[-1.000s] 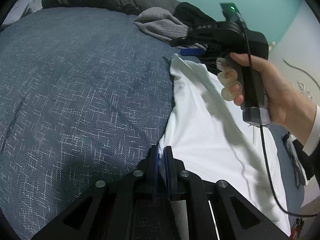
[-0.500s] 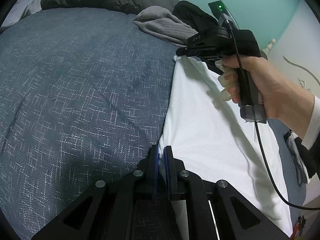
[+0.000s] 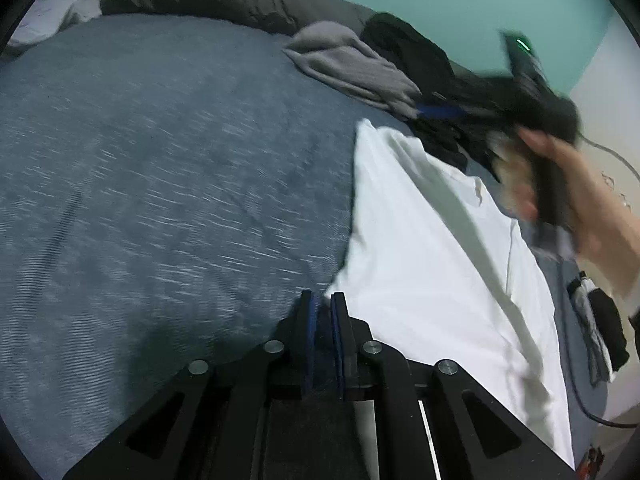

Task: Fold clothes
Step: 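Open the right gripper and release the shirt beside the collar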

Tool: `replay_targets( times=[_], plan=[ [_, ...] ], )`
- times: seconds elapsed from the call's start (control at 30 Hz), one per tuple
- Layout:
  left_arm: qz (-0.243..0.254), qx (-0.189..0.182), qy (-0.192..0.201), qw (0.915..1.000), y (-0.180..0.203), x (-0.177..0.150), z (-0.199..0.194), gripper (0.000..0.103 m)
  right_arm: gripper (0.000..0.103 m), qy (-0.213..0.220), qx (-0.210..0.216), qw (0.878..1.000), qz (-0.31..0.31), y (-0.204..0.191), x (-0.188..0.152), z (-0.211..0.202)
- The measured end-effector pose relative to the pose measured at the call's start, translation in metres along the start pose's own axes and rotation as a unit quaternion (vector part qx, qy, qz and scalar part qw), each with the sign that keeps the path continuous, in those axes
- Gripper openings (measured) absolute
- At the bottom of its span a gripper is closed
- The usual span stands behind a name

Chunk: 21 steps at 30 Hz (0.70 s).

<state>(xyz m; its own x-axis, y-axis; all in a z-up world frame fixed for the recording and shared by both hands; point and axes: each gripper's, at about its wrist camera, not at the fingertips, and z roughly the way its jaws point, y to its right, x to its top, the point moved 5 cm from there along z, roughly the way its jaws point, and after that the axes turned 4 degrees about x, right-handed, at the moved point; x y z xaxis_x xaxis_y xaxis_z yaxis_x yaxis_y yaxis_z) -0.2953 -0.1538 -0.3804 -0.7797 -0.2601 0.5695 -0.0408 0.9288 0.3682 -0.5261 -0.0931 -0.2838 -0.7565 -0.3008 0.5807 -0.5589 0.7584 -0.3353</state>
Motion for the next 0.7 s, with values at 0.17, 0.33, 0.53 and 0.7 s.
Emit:
replay_targets(
  times=[0.17,0.33,0.53,0.7],
  plan=[
    [-0.01,0.012,0.01,0.9998,-0.009,-0.006,-0.034,0.011,0.03,-0.031,0.006,0.999,0.013,0.034,-0.061,-0.059],
    [0.002,0.035,0.002,0.9994,0.004,-0.036,-0.053,0.013,0.03,-0.063,0.006,0.998,0.03,0.066,-0.128,-0.093],
    [0.01,0.04,-0.018,0.999,0.019,-0.071,-0.056,0.013,0.03,-0.083,0.013,0.996,0.041,0.071,-0.171,-0.095],
    [0.041,0.066,-0.038,0.9963,0.024,-0.089,-0.046,0.015,0.03,-0.091,0.001,0.996,0.026,0.066,-0.181,-0.087]
  ],
)
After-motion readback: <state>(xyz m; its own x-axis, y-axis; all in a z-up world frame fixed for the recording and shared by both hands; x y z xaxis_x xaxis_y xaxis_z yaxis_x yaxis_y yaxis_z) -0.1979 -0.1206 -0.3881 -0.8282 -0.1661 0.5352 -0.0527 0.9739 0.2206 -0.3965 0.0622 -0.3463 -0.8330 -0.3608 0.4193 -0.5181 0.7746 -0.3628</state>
